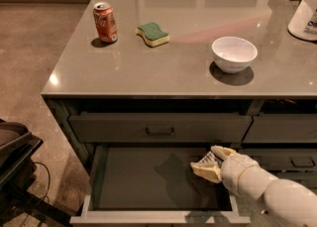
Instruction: Pick rxbar chocolate from middle drawer and place on counter
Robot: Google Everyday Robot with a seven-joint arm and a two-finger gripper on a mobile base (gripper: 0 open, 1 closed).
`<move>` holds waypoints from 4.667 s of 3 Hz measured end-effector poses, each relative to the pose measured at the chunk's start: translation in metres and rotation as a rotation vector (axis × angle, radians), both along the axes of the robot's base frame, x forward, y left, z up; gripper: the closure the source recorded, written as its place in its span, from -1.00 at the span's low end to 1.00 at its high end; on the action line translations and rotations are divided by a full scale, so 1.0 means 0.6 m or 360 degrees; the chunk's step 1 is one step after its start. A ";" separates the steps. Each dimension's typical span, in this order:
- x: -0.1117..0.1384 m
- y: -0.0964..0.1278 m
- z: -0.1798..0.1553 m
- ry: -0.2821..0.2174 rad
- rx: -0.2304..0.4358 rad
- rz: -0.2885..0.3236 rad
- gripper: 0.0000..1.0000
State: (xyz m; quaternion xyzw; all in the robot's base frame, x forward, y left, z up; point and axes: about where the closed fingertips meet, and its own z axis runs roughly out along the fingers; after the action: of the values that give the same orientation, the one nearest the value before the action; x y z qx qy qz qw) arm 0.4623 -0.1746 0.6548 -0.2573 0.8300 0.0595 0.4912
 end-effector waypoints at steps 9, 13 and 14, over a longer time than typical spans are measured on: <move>0.340 0.253 0.365 -0.0510 -0.0131 0.0927 1.00; 0.347 0.330 0.363 -0.0514 -0.0092 0.1037 -0.77; 0.347 0.330 0.363 -0.0514 -0.0092 0.1037 -1.00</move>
Offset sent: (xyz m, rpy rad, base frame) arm -0.0042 0.0421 0.2288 -0.2177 -0.3387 0.1943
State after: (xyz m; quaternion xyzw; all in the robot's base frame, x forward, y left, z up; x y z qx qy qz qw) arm 0.6704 0.0237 0.8727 -0.5280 0.6175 0.1480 0.5639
